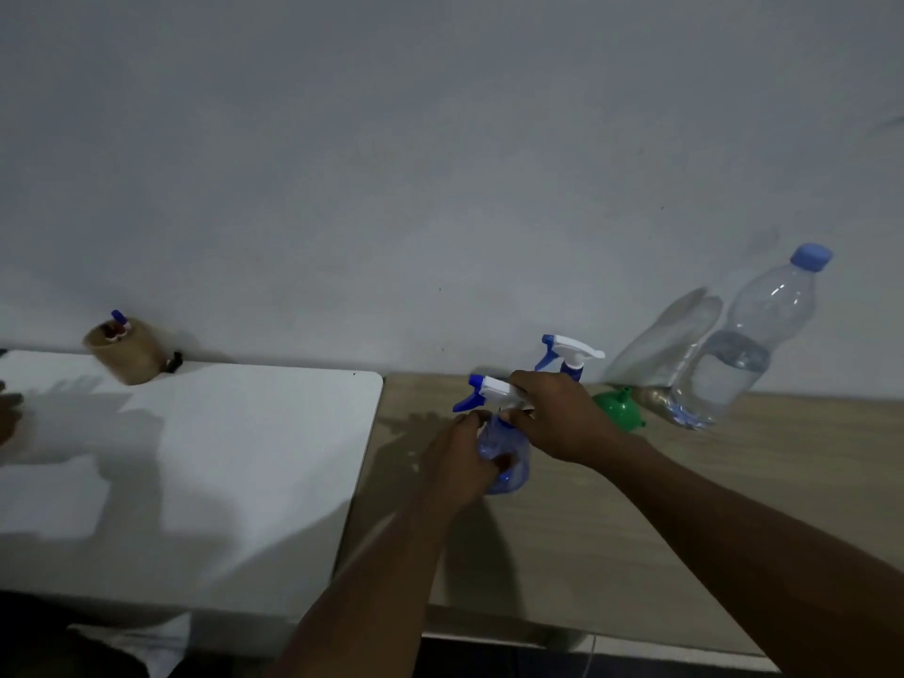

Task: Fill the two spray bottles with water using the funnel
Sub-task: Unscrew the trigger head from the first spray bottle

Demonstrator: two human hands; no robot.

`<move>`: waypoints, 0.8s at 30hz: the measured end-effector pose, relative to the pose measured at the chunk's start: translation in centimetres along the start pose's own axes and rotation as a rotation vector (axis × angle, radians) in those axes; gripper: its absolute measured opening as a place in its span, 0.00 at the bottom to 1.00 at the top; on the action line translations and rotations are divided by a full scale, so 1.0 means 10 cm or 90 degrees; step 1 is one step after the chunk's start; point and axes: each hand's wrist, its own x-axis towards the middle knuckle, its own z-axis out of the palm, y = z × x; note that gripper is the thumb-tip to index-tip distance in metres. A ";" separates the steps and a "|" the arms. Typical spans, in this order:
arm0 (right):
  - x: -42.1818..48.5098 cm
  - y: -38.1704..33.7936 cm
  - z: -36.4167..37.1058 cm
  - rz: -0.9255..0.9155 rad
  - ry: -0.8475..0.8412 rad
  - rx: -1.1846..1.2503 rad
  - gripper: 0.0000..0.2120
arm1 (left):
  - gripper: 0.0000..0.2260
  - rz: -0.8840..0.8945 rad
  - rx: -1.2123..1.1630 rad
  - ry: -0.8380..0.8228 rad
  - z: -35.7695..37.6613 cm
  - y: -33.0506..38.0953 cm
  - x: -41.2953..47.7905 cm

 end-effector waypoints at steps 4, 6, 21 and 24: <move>-0.23 0.00 0.06 -0.025 0.009 0.005 0.06 | 0.24 -0.006 -0.018 0.012 0.08 0.01 -0.23; -0.32 0.00 0.11 -0.015 -0.002 0.015 0.06 | 0.21 -0.004 -0.008 -0.006 0.14 -0.01 -0.31; -0.35 0.02 0.35 0.068 -0.027 0.073 0.16 | 0.20 0.015 -0.065 -0.043 0.26 -0.07 -0.36; -0.35 0.06 0.32 0.039 -0.055 0.105 0.16 | 0.21 0.019 -0.072 -0.012 0.24 -0.09 -0.37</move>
